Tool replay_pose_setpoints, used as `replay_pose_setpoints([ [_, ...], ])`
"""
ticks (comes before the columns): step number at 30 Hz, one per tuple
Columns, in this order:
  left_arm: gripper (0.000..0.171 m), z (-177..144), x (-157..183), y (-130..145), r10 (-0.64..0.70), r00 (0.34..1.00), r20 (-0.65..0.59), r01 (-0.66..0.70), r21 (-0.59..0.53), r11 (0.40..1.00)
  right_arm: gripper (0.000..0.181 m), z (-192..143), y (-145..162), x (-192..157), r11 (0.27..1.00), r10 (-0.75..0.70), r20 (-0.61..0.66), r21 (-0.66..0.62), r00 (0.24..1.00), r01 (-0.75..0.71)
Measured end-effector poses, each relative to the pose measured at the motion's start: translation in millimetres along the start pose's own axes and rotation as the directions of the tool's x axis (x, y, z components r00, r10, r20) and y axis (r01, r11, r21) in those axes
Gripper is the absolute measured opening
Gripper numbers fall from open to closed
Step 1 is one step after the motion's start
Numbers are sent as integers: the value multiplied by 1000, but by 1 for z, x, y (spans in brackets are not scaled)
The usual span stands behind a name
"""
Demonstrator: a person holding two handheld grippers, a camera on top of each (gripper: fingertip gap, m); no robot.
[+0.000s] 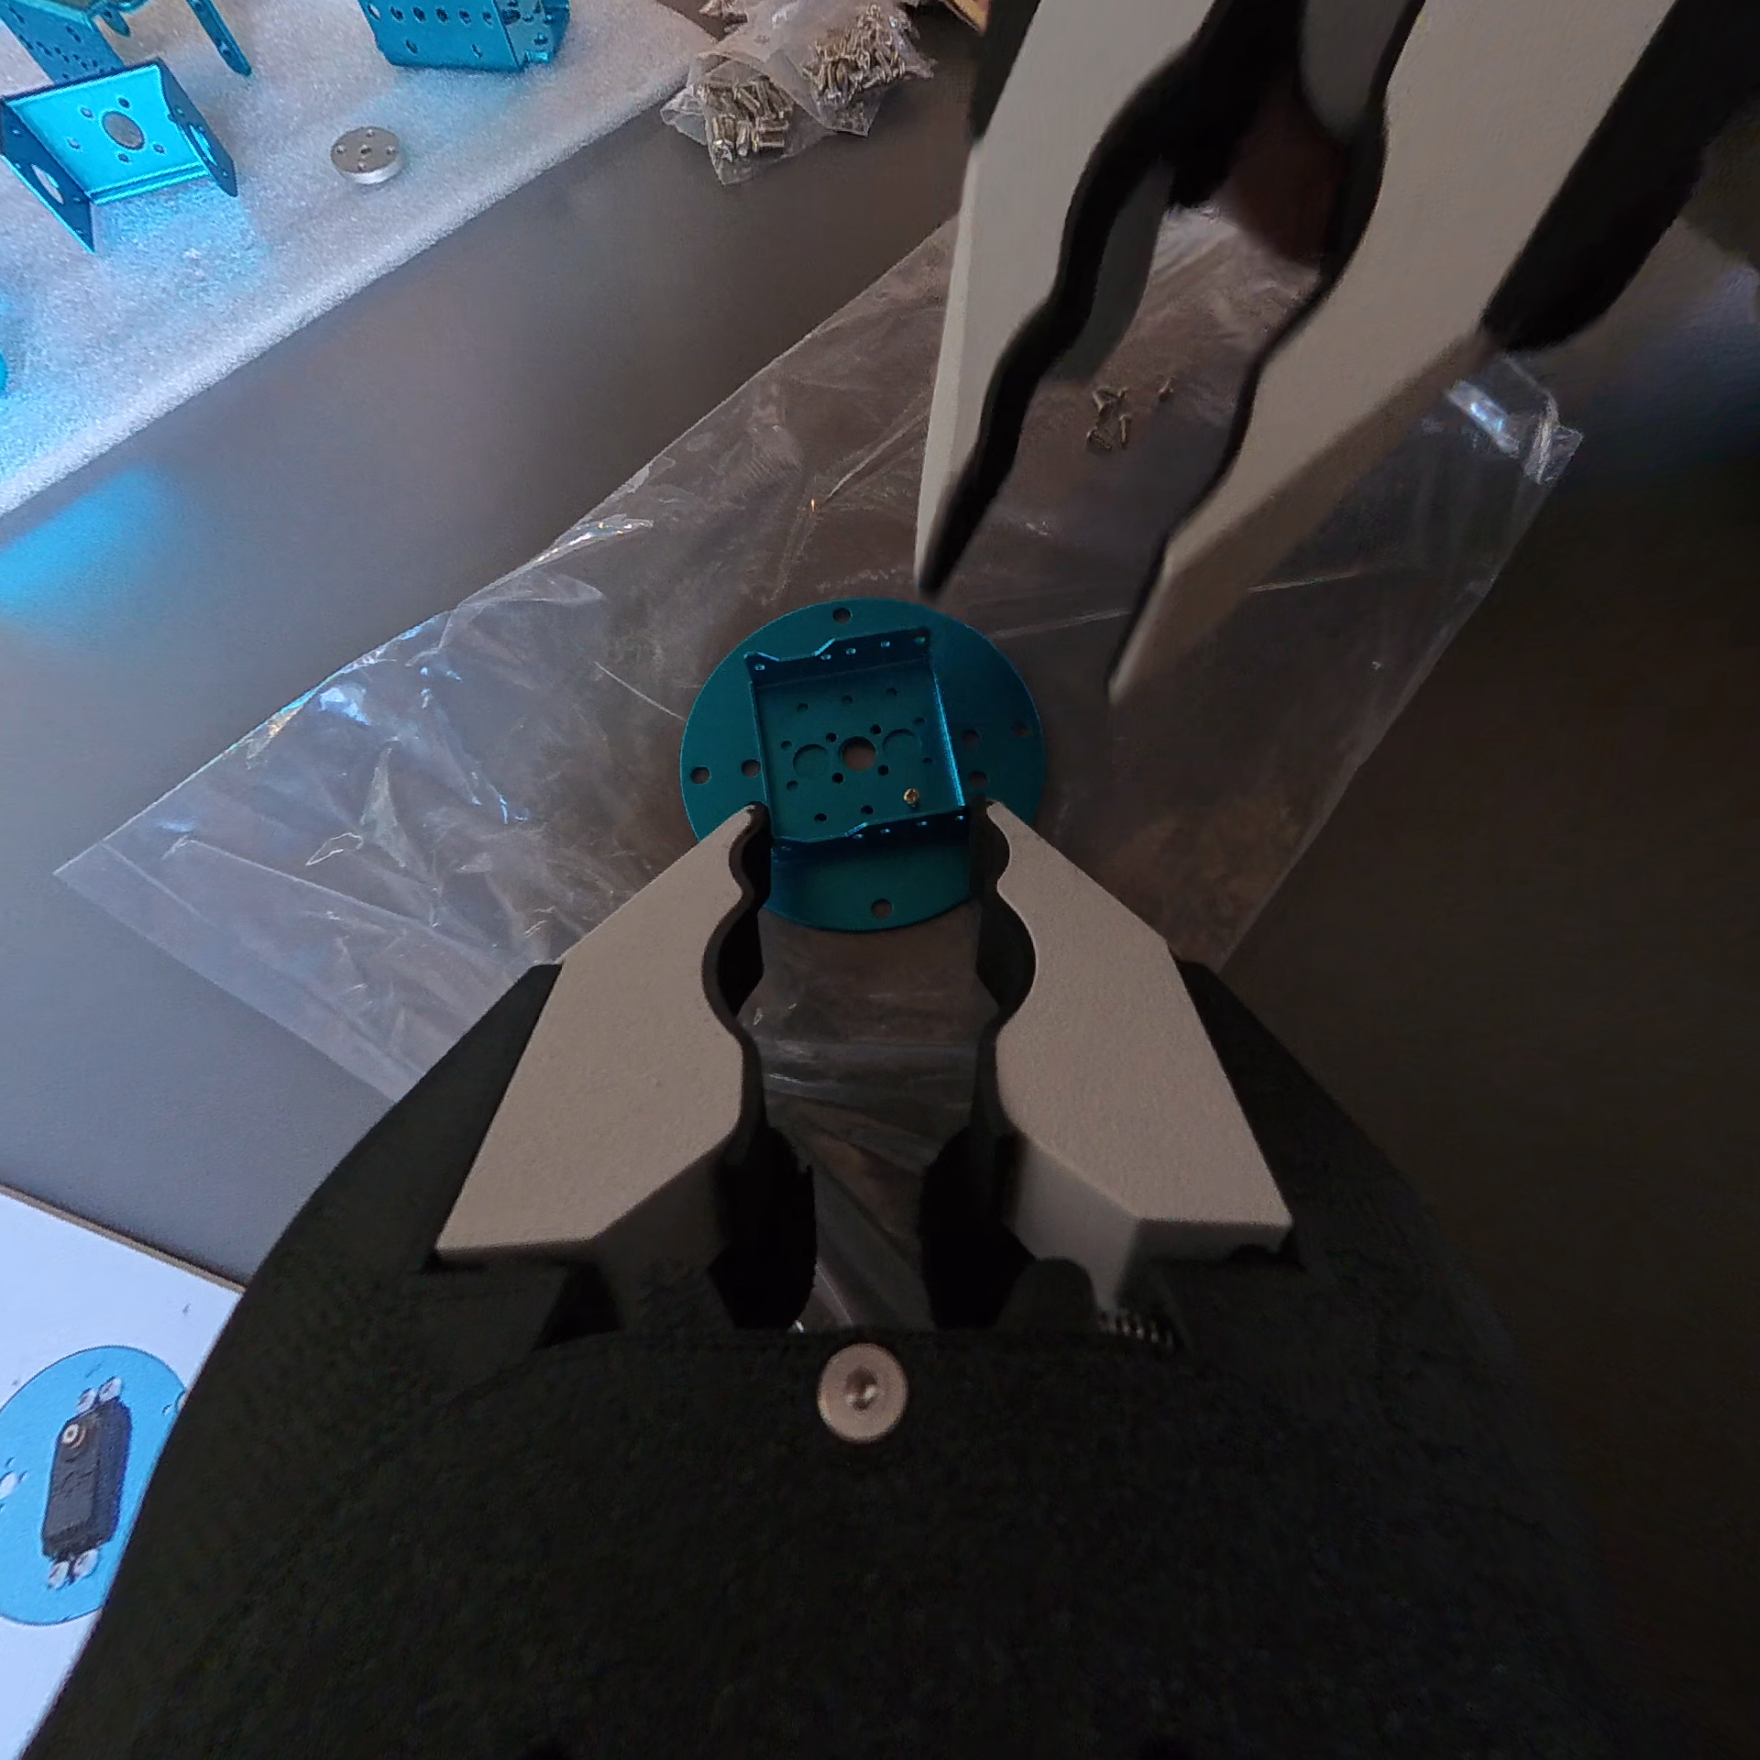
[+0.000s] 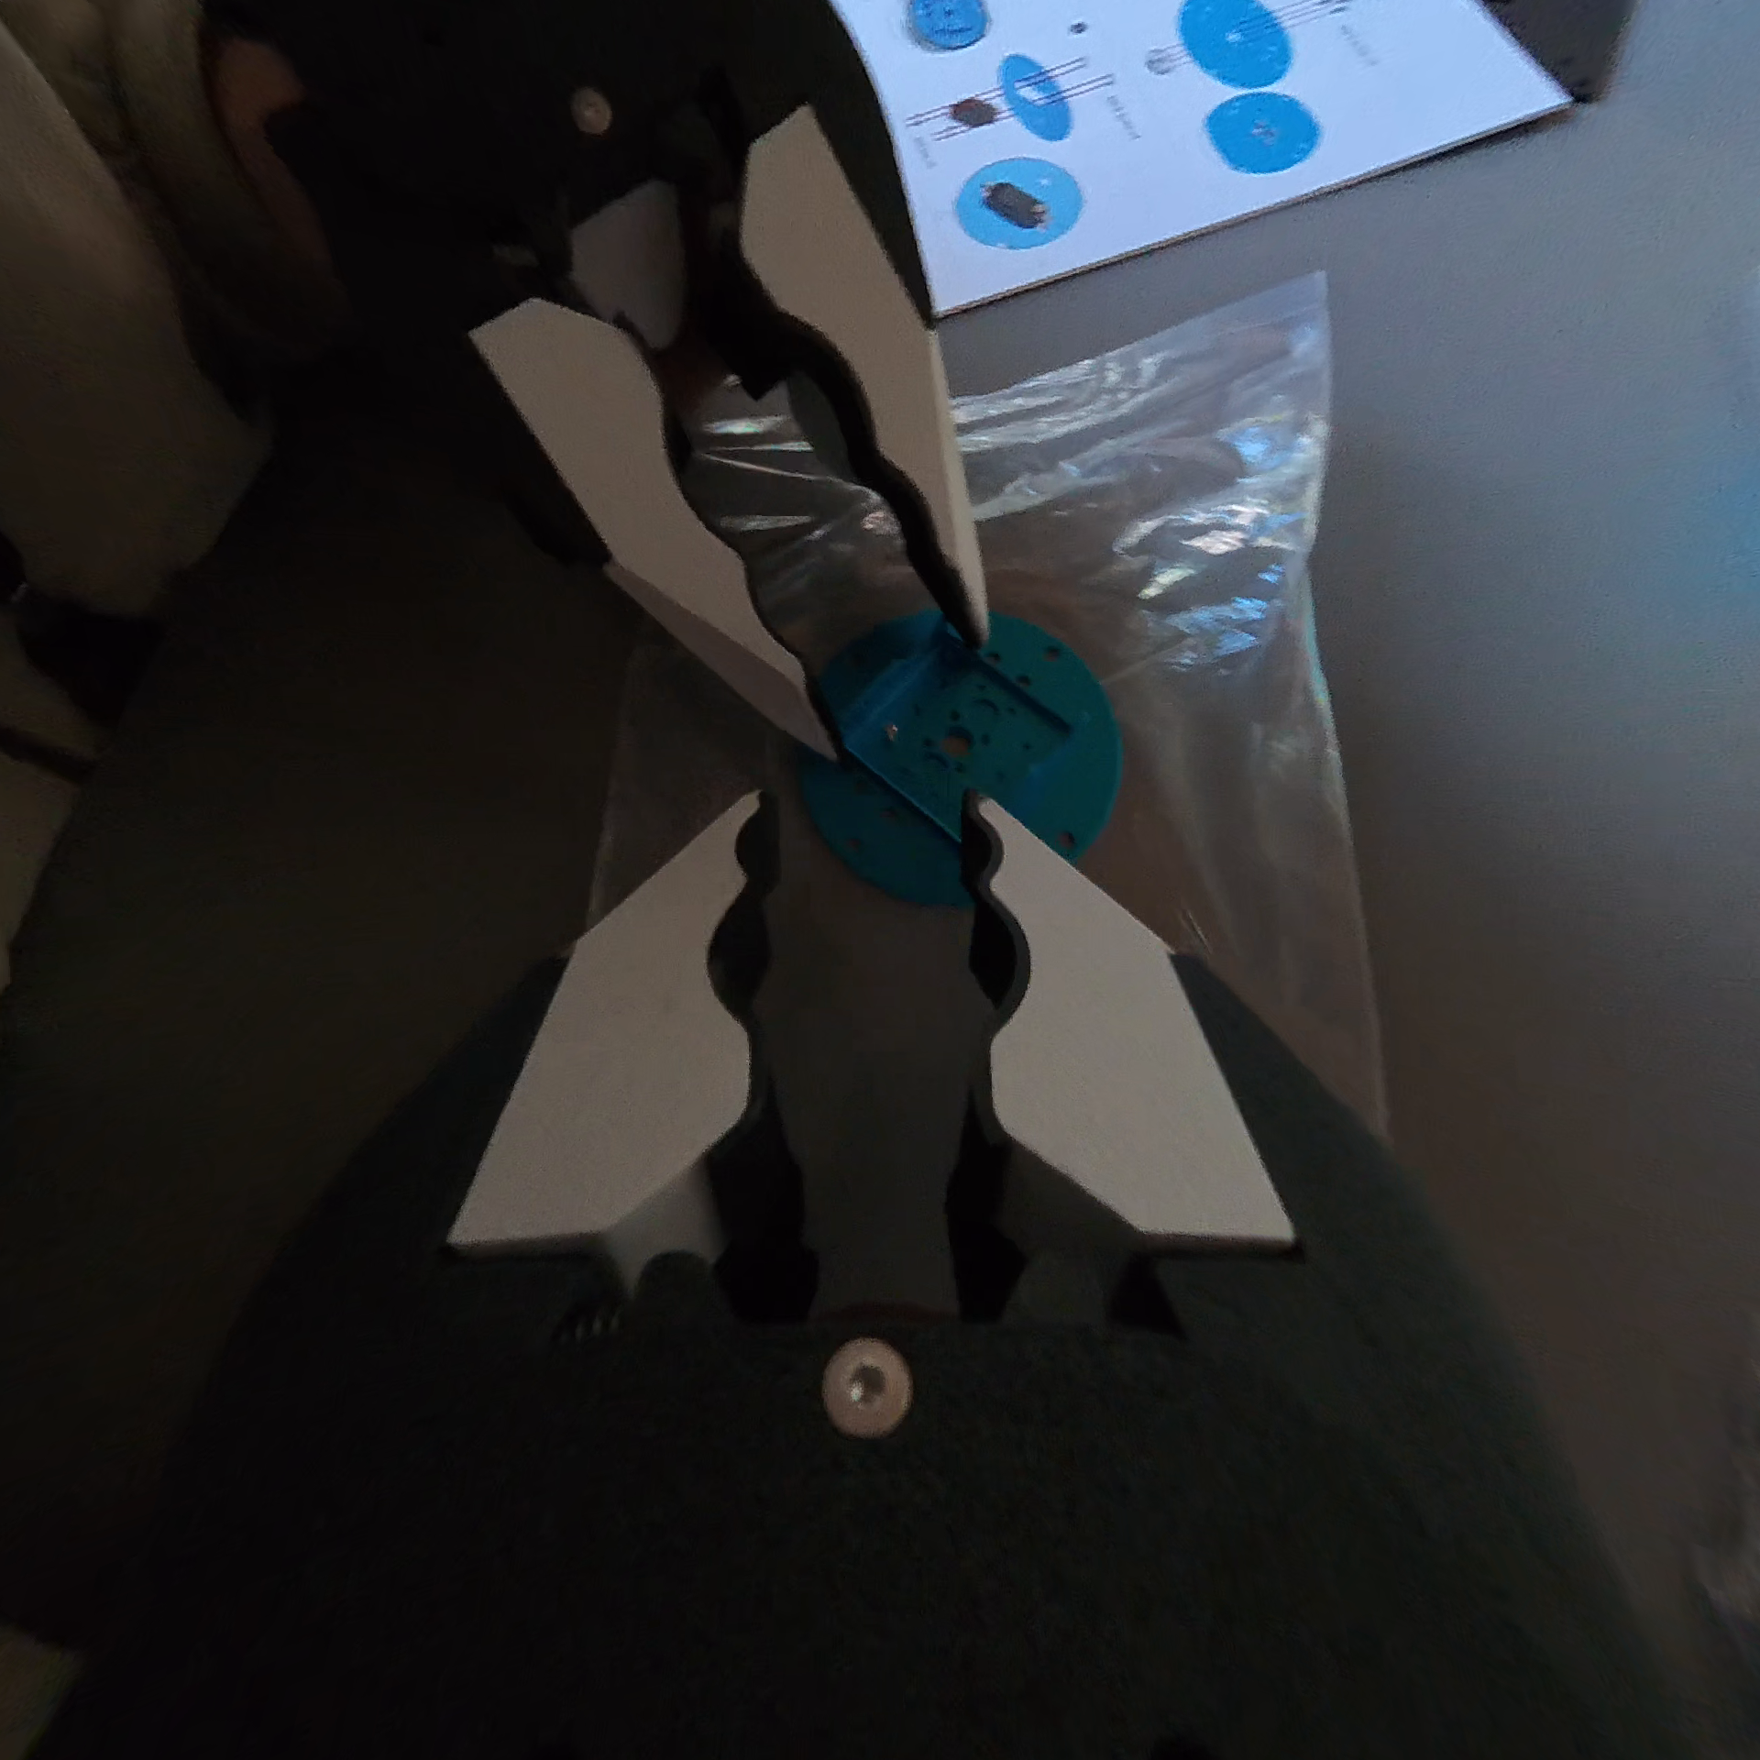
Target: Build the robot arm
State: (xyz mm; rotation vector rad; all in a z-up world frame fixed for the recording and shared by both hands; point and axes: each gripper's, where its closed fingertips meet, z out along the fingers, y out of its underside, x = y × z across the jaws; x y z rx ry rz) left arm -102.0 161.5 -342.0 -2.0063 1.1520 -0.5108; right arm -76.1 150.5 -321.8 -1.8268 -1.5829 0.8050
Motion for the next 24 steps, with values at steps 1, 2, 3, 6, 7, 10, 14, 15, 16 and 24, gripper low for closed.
replay_pose_setpoints([
  [1,41,0,0,0,1,1000,0,-1,0,1000,37,-5,1,4,1000,17,-34,11,999,-16],
  [2,41,0,0,0,1,1000,1,-1,0,1000,37,-9,2,6,999,38,-60,21,997,-36],
  [3,41,0,0,0,1,1000,1,-1,0,1000,37,-12,3,6,998,61,-80,28,995,-59],
  [6,41,0,0,0,-1,1000,1,1,0,1000,37,-18,9,3,996,89,-155,45,984,-83],
  [7,41,0,0,0,0,1000,3,0,0,1000,37,-21,11,2,995,97,-177,54,979,-89],
  [10,42,1,-1,0,3,1000,9,-3,-5,1000,37,-35,18,2,988,148,-260,86,954,-129],
  [14,42,0,-1,0,5,1000,13,-5,-4,1000,31,-60,42,15,977,214,-403,84,890,-197],
  [15,42,0,-1,0,5,1000,15,-5,-4,1000,31,-64,44,15,972,236,-419,106,877,-211],
  [16,42,0,-1,0,4,1000,16,-4,-4,1000,30,-68,45,15,966,260,-431,131,864,-225],
  [24,46,-6,-2,-3,-8,1000,12,8,37,999,27,-75,37,5,935,343,-577,282,741,-214],
])
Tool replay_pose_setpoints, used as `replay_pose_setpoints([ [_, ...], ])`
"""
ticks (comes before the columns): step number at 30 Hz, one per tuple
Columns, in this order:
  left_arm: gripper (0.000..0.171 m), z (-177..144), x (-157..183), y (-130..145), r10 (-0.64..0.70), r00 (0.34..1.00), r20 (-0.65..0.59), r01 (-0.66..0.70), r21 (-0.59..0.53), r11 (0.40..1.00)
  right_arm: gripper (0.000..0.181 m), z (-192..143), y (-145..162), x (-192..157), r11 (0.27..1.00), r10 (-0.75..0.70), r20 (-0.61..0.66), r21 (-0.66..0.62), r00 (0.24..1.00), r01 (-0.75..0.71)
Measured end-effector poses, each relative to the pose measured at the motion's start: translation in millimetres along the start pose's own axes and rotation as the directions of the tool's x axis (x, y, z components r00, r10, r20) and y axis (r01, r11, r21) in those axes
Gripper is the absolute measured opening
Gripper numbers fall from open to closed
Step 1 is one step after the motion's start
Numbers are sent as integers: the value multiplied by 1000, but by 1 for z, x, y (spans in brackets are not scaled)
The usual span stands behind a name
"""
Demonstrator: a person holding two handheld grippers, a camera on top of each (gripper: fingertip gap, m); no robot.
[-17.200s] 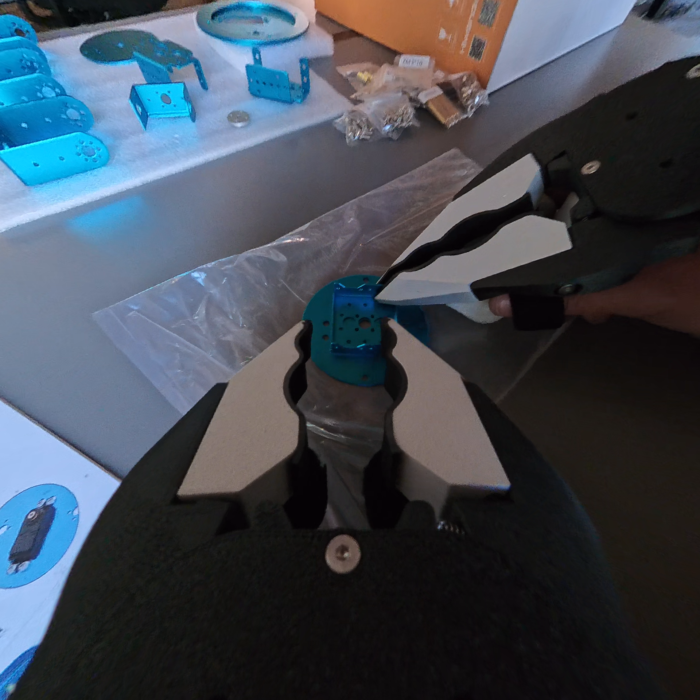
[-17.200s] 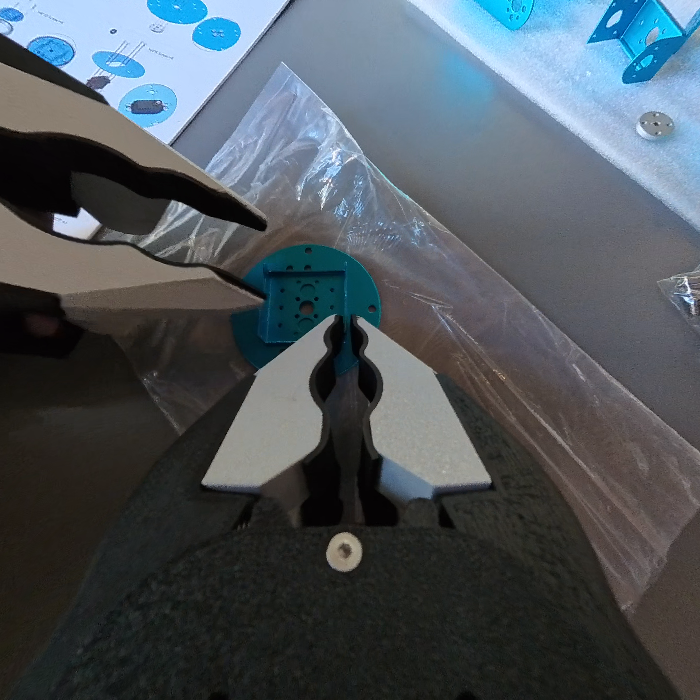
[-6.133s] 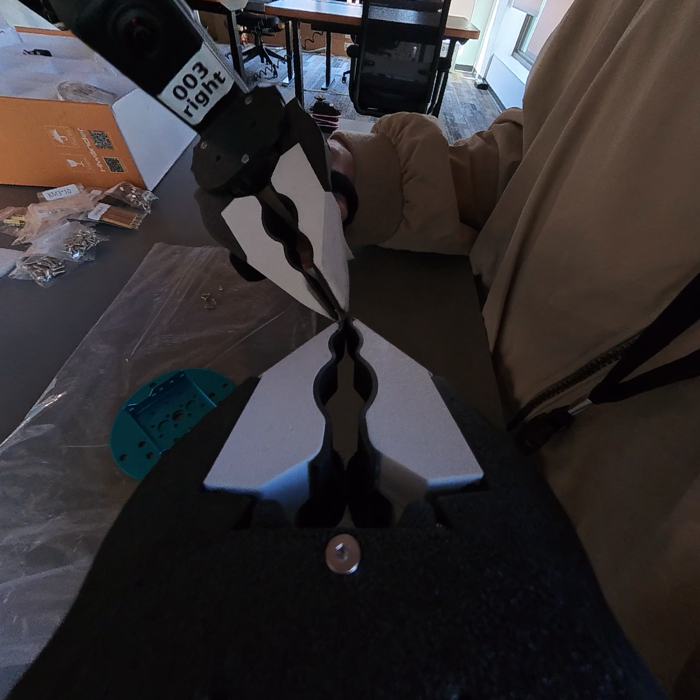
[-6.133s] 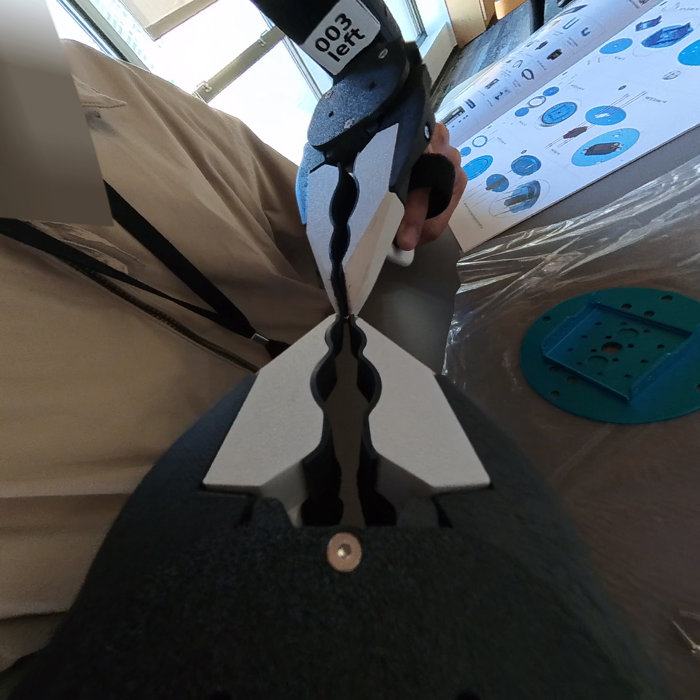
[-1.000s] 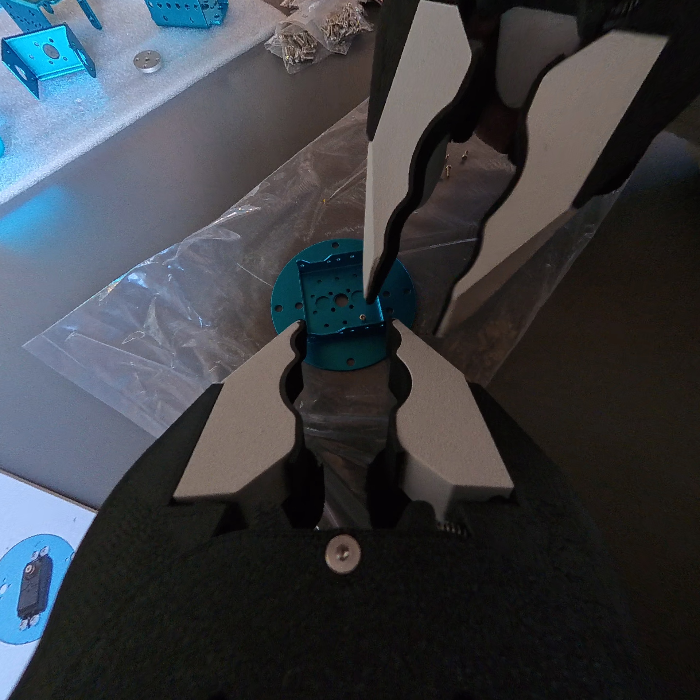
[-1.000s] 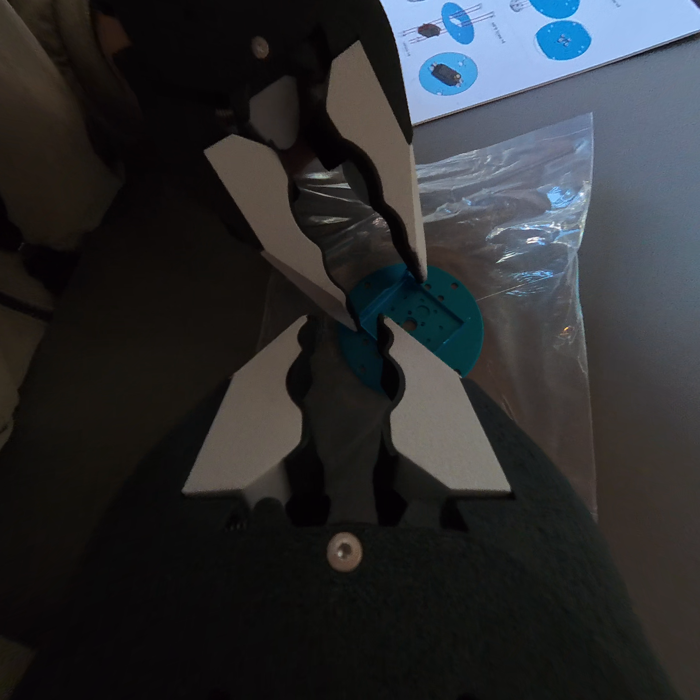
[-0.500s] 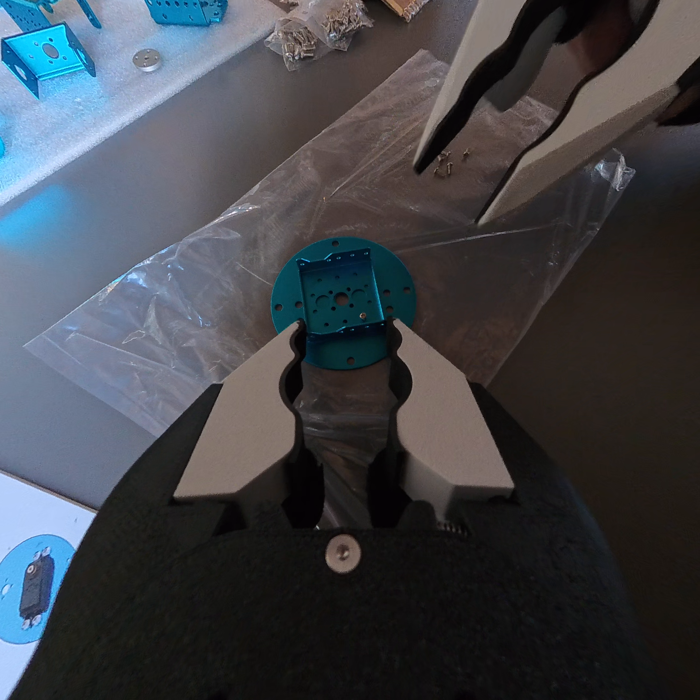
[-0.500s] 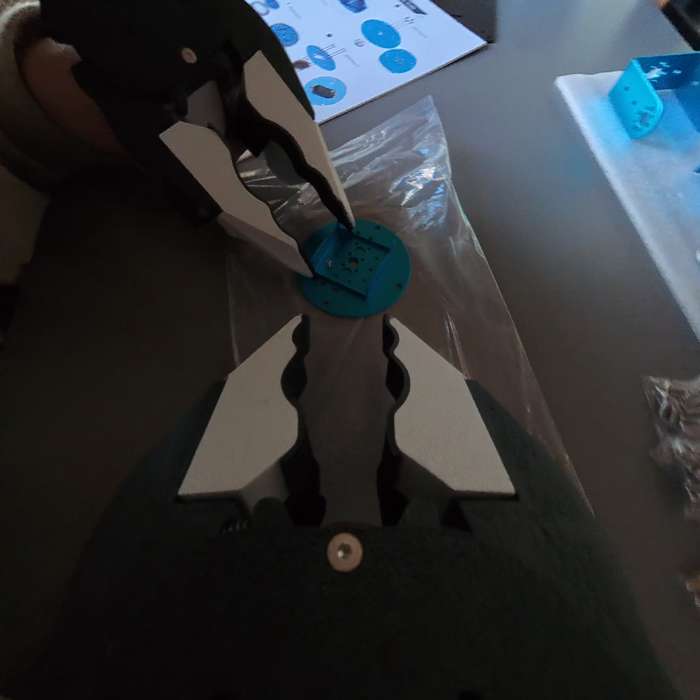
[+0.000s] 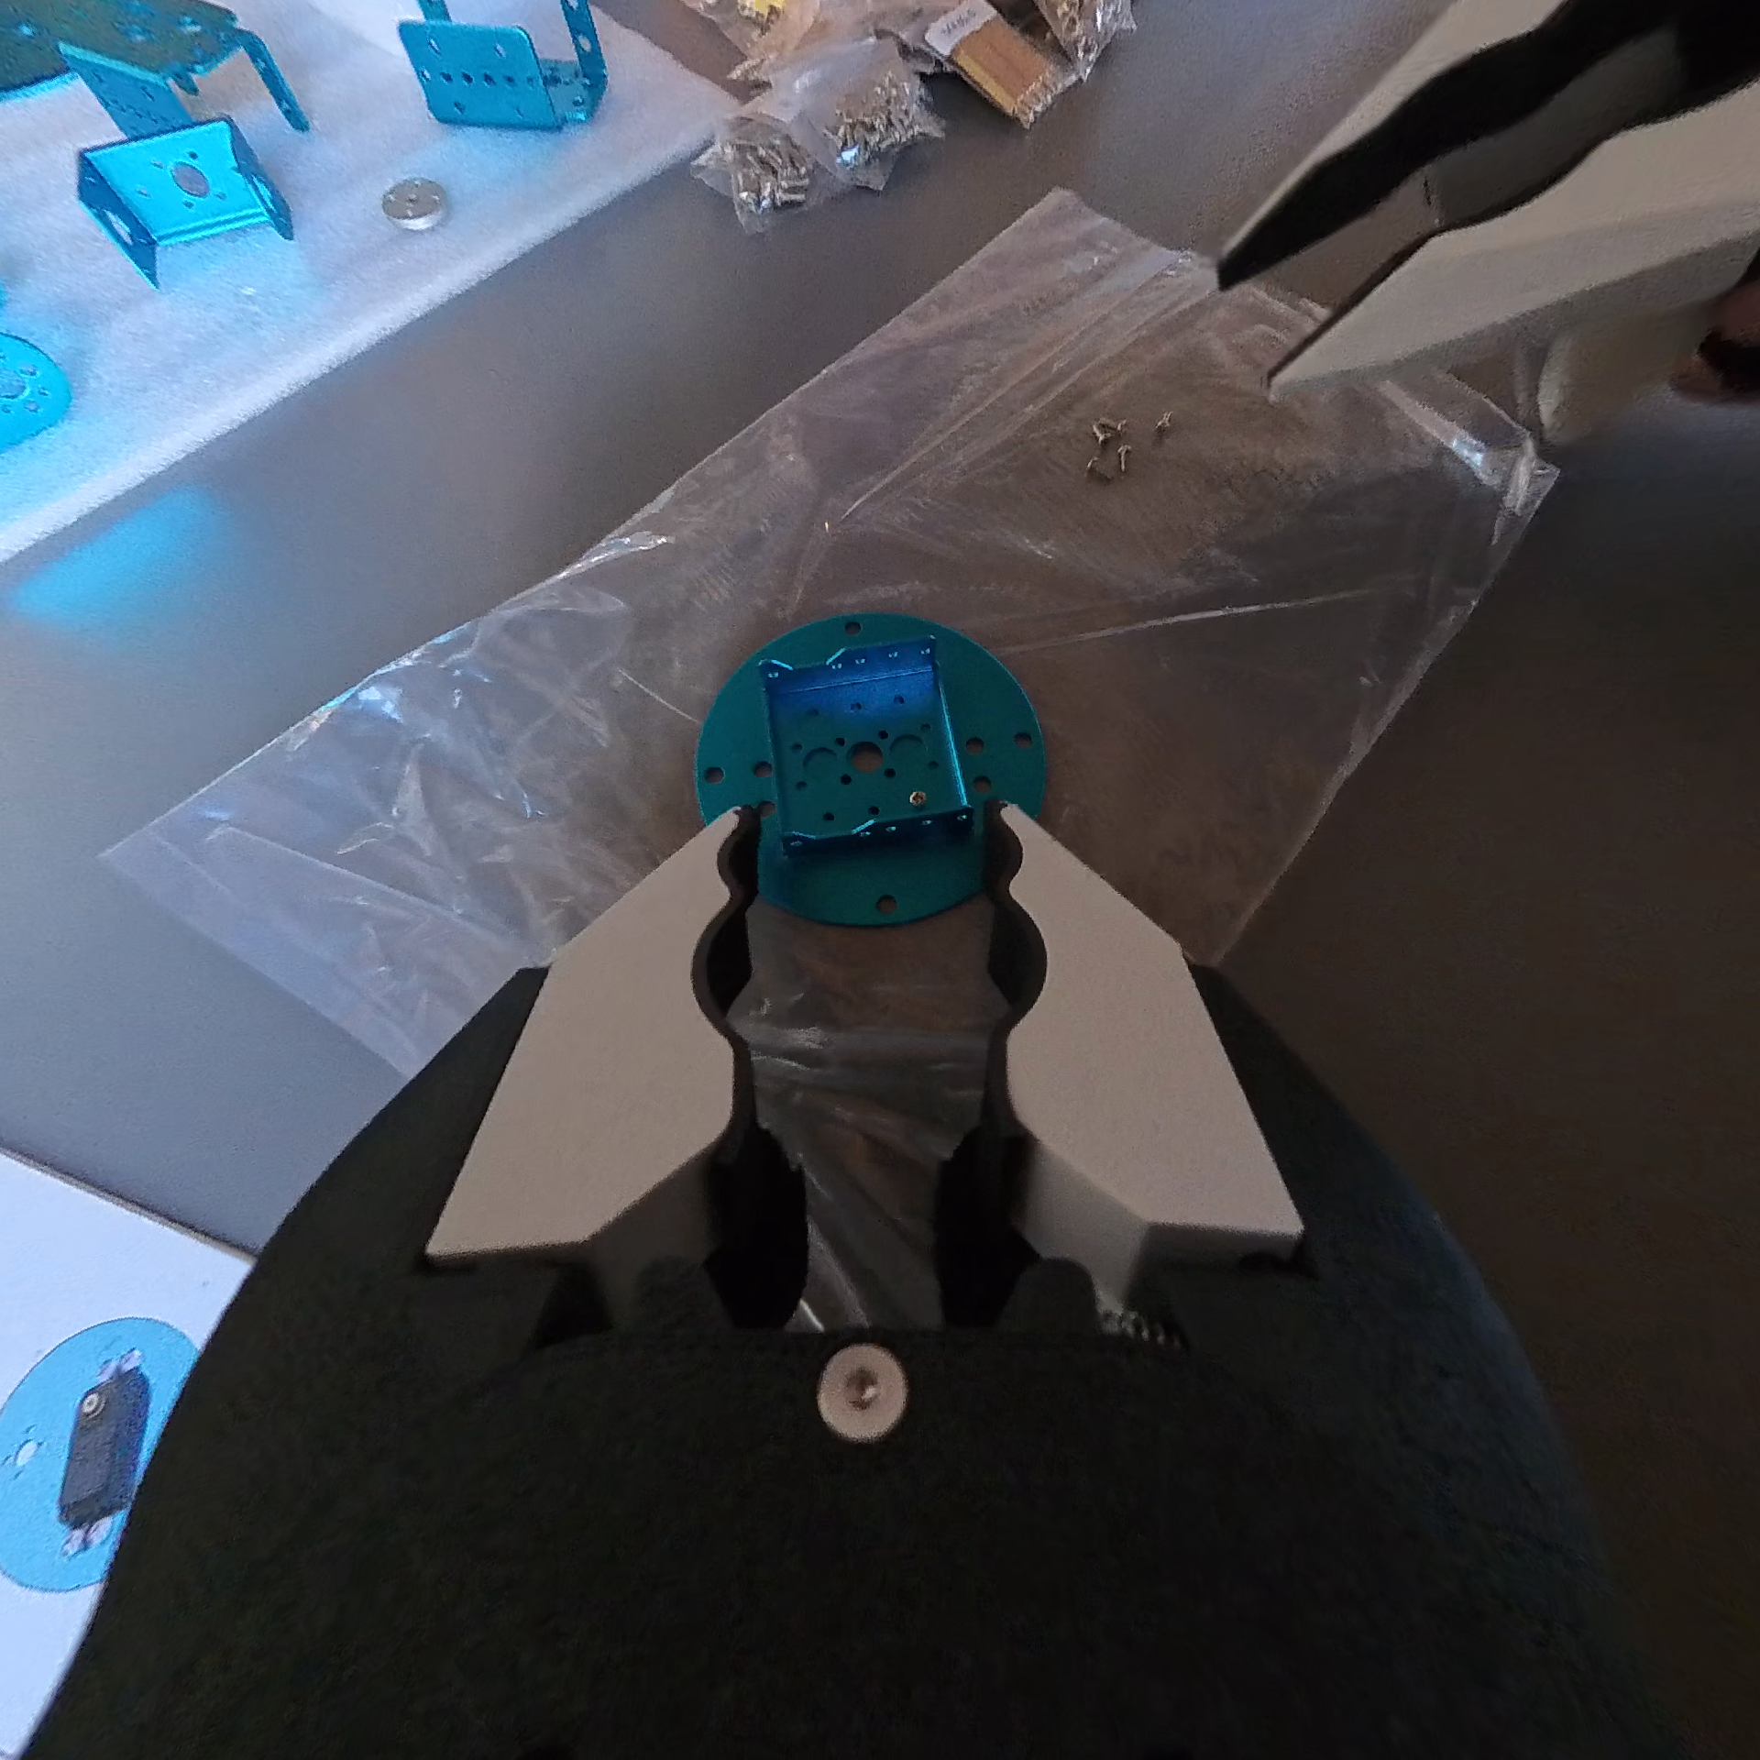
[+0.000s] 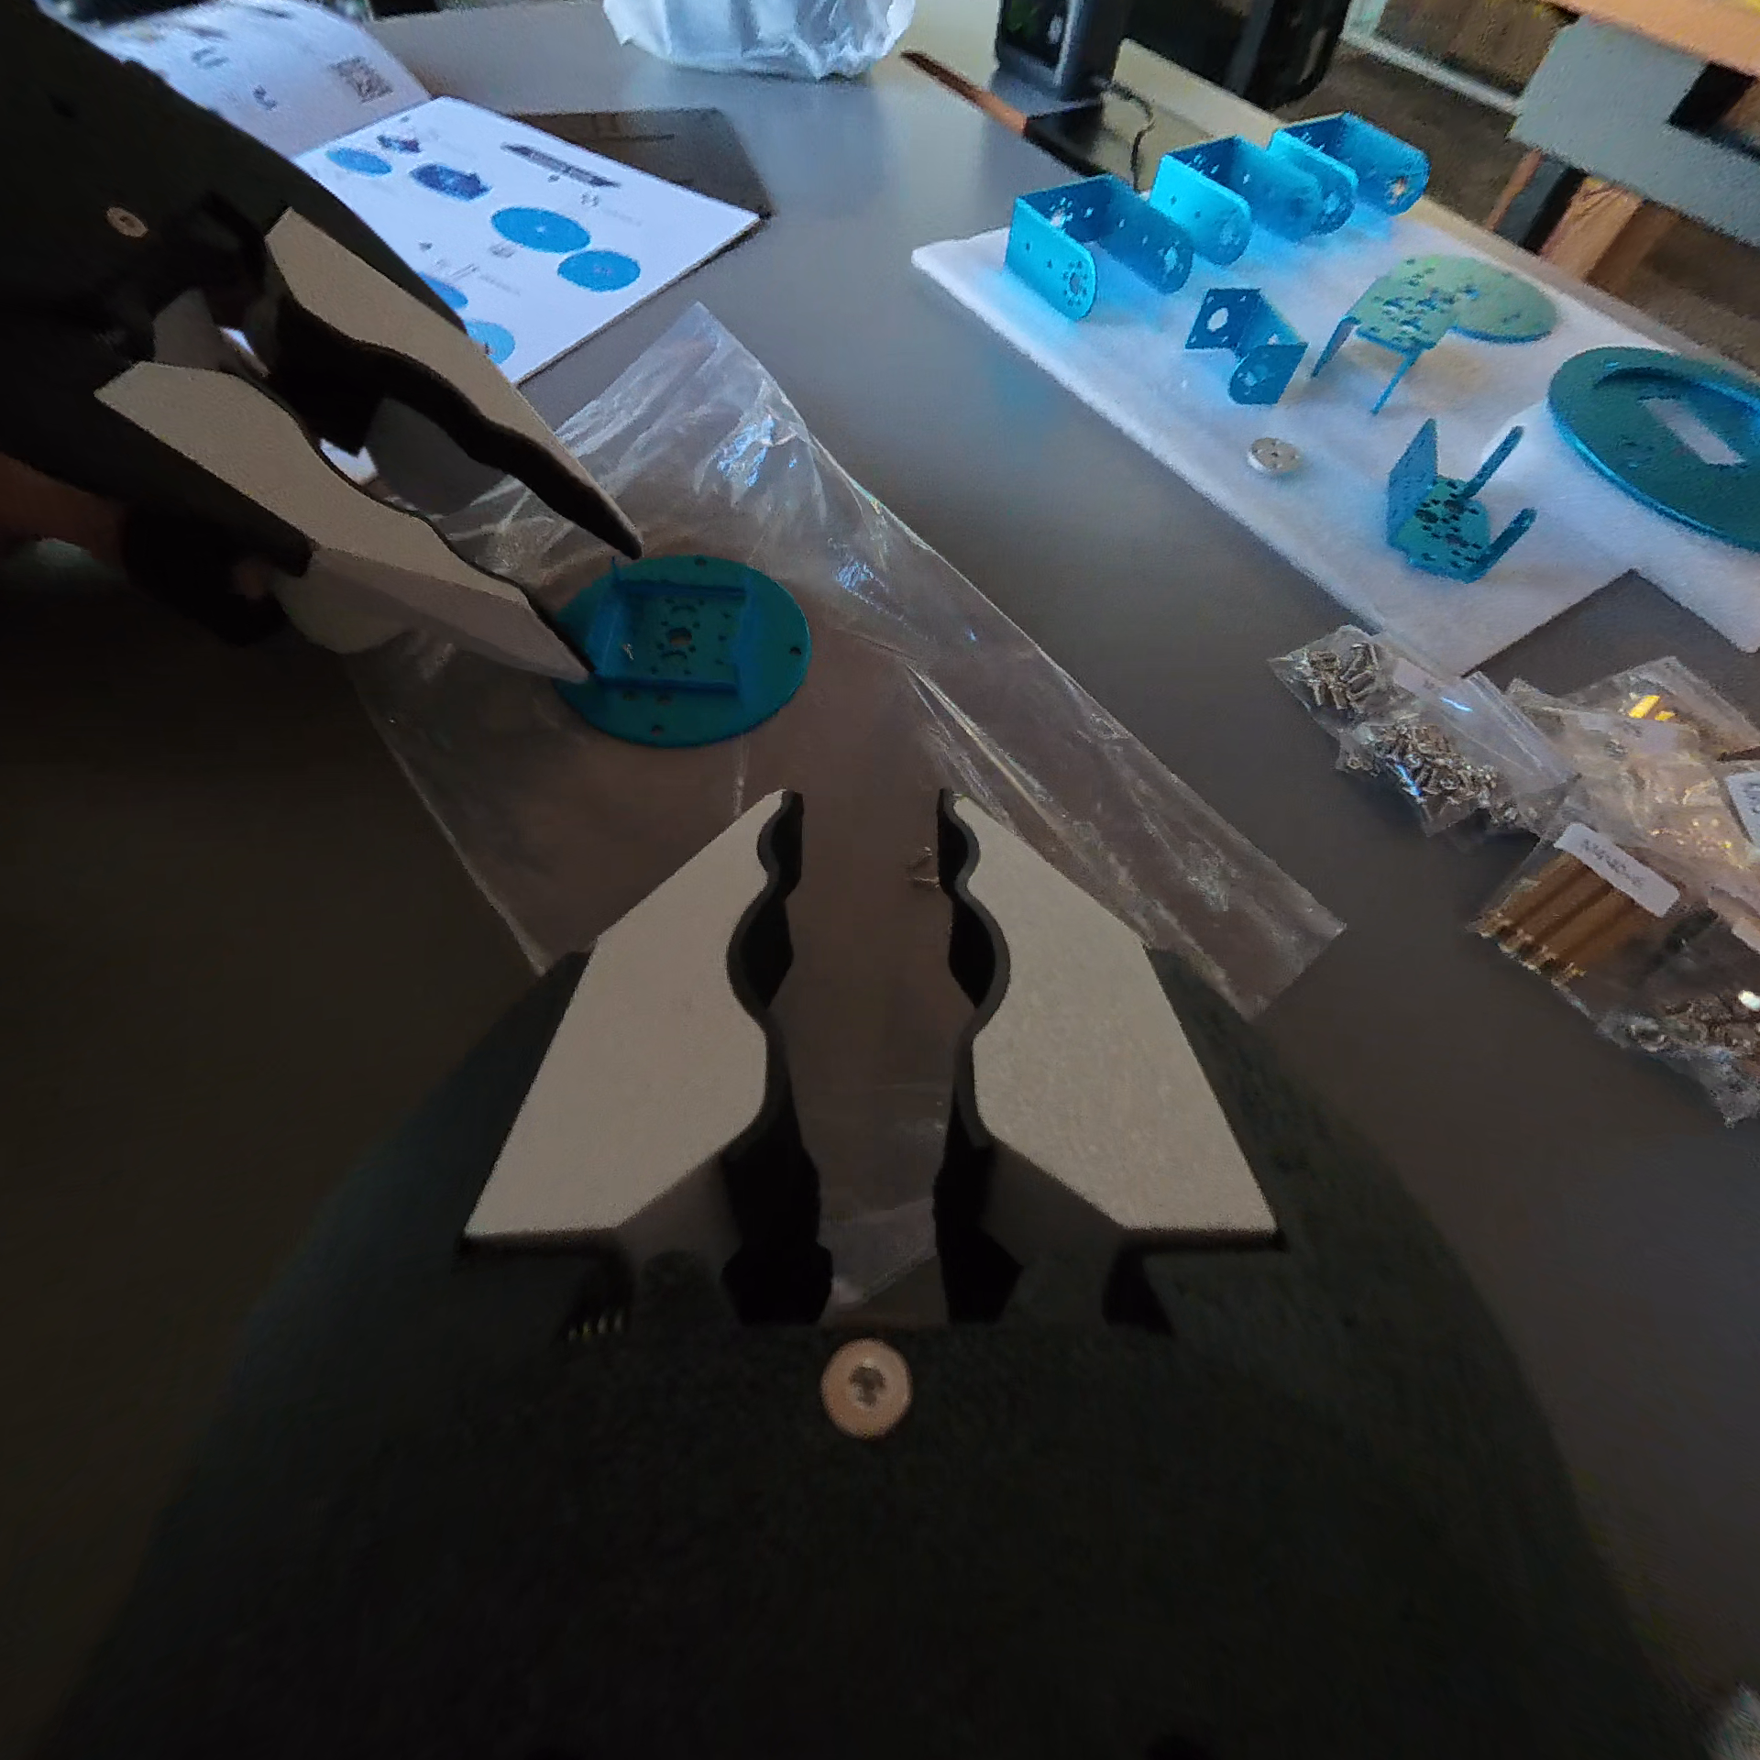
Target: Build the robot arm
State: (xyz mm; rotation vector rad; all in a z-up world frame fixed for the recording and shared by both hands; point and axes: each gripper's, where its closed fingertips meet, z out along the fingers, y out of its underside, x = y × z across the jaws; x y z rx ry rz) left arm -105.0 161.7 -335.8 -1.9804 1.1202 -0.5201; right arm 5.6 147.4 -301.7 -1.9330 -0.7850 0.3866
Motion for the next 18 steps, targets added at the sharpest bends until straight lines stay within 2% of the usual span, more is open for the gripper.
replay_pose_setpoints([
  [5,46,-10,-2,-9,-24,1000,-6,24,81,996,24,-9,-3,-12,994,49,-37,96,998,-46],
  [11,46,-30,-3,-32,14,999,39,-24,258,966,24,-36,-9,-4,986,29,-167,164,986,-2],
  [13,46,-37,0,-38,7,999,48,-20,284,959,22,-55,-7,-3,987,29,-197,159,980,3],
  [15,46,-42,4,-41,-9,998,65,-10,280,960,19,-83,6,10,994,7,-281,106,960,24],
  [18,46,-45,14,-46,-30,997,67,11,268,963,14,-141,44,41,1000,8,-410,-7,912,-12],
])
